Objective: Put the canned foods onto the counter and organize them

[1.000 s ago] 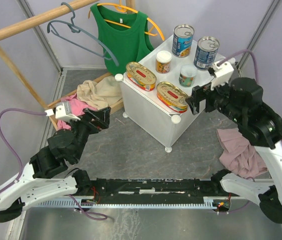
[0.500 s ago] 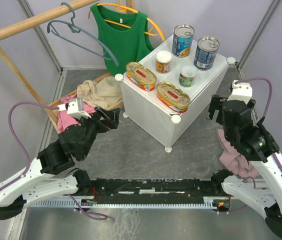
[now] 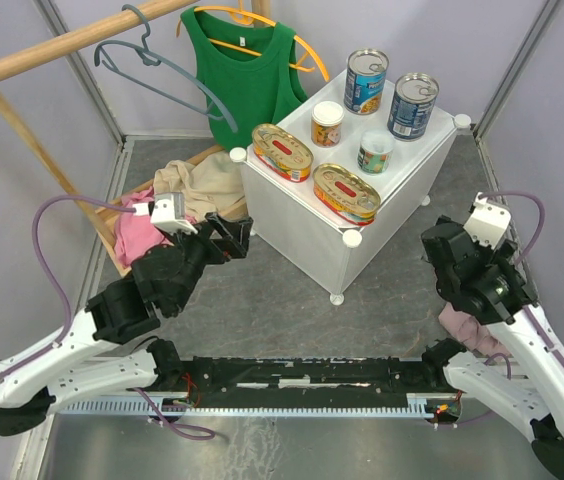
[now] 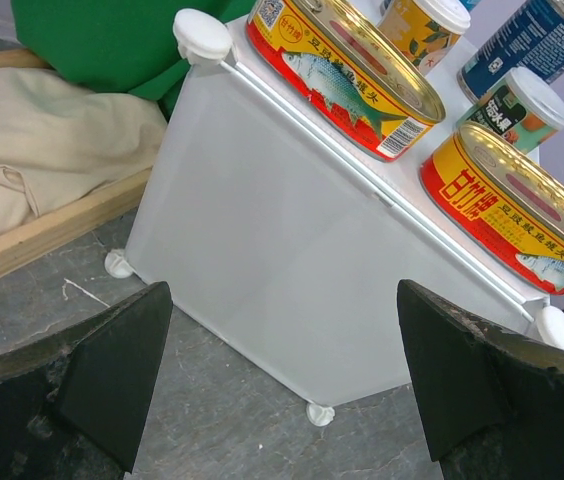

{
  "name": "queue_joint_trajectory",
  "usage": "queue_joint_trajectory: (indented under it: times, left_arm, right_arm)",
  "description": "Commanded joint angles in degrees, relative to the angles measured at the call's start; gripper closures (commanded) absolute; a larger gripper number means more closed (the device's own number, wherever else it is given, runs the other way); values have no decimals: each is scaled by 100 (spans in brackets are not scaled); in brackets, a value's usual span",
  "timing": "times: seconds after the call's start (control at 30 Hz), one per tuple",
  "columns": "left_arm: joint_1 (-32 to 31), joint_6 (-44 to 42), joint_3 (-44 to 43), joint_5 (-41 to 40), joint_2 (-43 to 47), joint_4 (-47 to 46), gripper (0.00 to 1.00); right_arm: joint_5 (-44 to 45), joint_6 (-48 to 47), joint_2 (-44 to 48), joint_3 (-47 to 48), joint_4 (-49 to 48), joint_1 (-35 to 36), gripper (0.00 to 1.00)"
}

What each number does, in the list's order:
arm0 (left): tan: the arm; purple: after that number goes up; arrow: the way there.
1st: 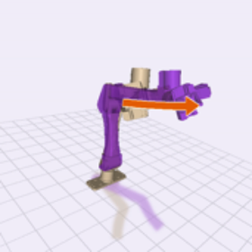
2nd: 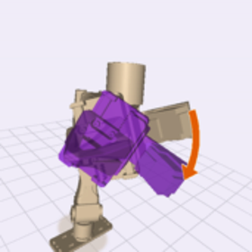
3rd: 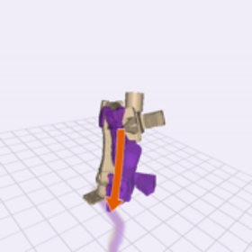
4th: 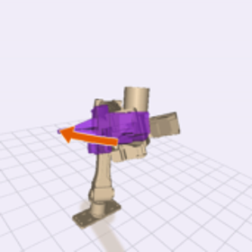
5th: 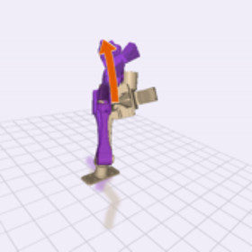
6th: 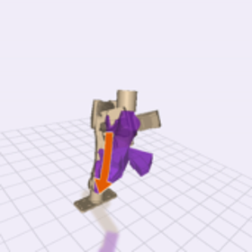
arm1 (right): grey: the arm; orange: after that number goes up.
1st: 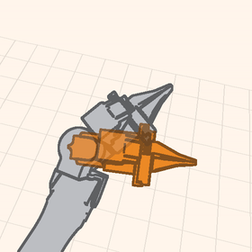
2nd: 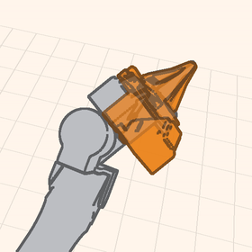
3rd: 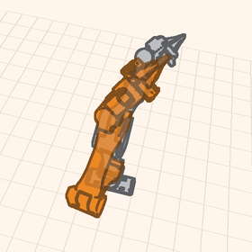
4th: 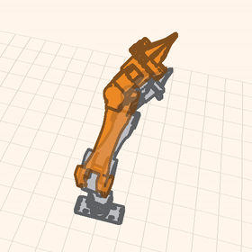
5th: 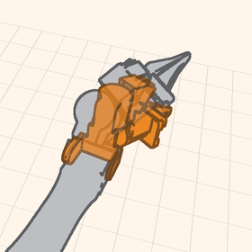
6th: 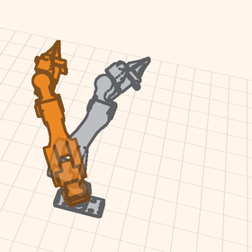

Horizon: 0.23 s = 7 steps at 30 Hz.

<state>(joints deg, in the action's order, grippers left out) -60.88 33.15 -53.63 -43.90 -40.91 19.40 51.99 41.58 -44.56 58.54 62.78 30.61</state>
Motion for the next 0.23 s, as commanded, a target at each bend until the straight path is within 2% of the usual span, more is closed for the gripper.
queue_joint_trajectory:
  times: [0.0,0.1,0.2]
  left_arm:
    - [-6,-303,-26,35,-47,-352,1]
    - [-6,-351,-30,39,-67,-375,1]
    - [-4,-387,-24,28,-71,-382,1]
  right_arm:
    - [493,450,186,-80,193,-16,1]
    - [381,171,179,-161,12,-20,0]
    - [334,297,-39,-122,67,-15,1]
